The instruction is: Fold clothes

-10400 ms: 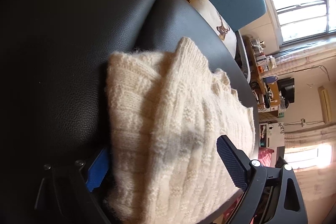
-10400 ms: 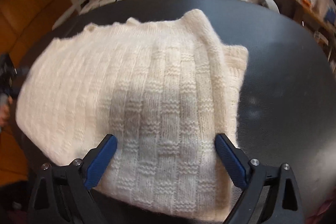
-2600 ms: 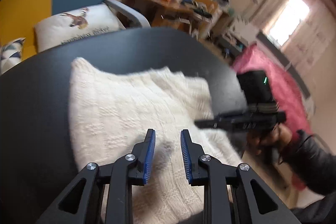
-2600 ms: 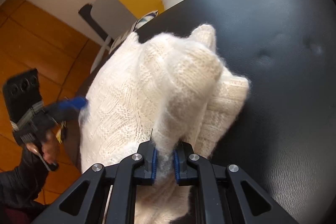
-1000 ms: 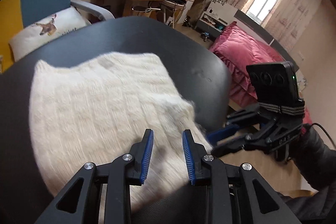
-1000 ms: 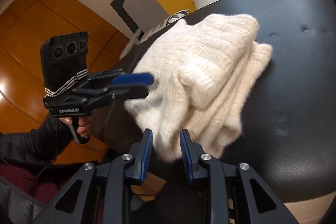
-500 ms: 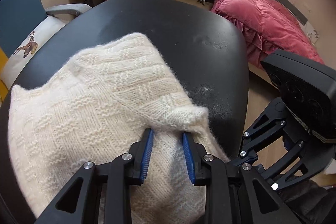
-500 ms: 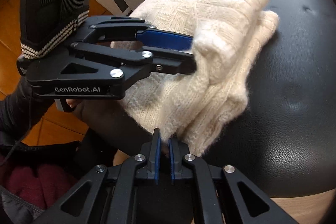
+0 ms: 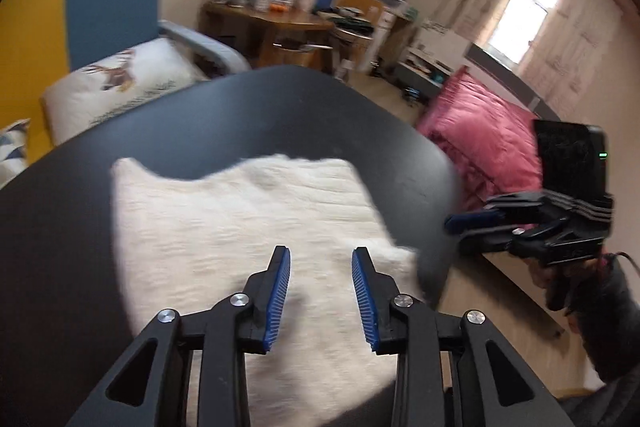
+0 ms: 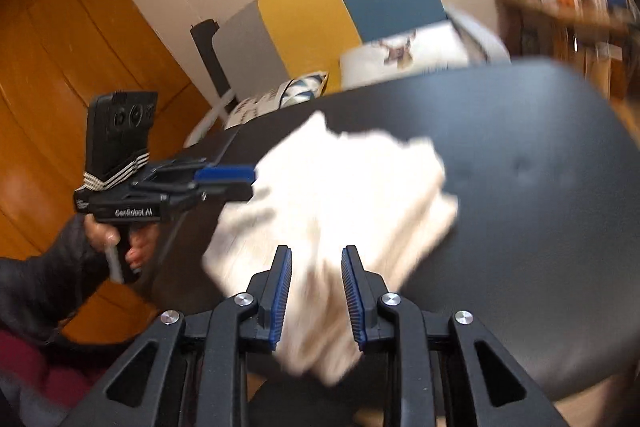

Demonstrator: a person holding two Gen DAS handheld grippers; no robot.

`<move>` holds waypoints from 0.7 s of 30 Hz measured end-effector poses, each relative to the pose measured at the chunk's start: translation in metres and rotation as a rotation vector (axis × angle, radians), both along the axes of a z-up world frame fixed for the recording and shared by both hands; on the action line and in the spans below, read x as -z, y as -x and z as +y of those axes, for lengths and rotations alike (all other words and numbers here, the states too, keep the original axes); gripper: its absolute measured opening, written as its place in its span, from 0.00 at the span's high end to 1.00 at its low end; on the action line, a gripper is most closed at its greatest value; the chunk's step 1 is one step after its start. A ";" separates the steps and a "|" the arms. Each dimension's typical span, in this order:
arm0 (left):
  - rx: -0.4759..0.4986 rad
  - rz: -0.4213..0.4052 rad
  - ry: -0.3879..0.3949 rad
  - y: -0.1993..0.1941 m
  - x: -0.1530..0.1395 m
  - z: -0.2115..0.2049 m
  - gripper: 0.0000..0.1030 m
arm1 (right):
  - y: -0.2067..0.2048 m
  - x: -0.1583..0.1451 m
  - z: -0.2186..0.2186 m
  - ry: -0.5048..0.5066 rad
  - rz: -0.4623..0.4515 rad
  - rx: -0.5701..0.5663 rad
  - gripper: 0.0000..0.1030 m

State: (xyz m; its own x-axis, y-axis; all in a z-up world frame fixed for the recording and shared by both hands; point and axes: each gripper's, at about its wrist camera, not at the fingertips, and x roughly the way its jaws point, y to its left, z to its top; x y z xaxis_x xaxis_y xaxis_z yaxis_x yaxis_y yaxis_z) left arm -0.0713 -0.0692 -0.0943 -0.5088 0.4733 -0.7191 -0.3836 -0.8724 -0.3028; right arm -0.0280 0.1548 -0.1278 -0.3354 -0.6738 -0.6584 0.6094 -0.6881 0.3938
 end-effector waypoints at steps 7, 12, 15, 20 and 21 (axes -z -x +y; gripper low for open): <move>-0.062 -0.069 0.011 -0.009 0.050 -0.016 0.67 | 0.038 0.045 -0.047 -0.237 -0.110 0.047 0.78; -0.086 -0.080 -0.034 -0.018 0.058 -0.024 0.67 | 0.042 0.065 -0.022 -0.145 -0.187 0.115 0.79; -0.119 -0.090 -0.145 -0.015 0.039 -0.047 0.62 | 0.042 0.059 -0.017 -0.112 -0.201 0.123 0.79; -0.250 -0.137 -0.256 -0.008 0.033 -0.109 0.37 | 0.028 0.041 0.011 0.027 -0.226 0.165 0.64; -0.269 -0.149 -0.253 -0.007 0.036 -0.116 0.37 | 0.025 0.040 0.017 0.026 -0.224 0.177 0.58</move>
State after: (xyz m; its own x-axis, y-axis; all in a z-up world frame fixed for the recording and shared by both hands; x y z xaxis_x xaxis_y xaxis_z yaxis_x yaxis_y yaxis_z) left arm -0.0640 -0.1850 -0.1302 -0.5378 0.5093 -0.6719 -0.0877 -0.8264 -0.5562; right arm -0.0530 0.1723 -0.1673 -0.2974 -0.6356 -0.7124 0.3769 -0.7637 0.5241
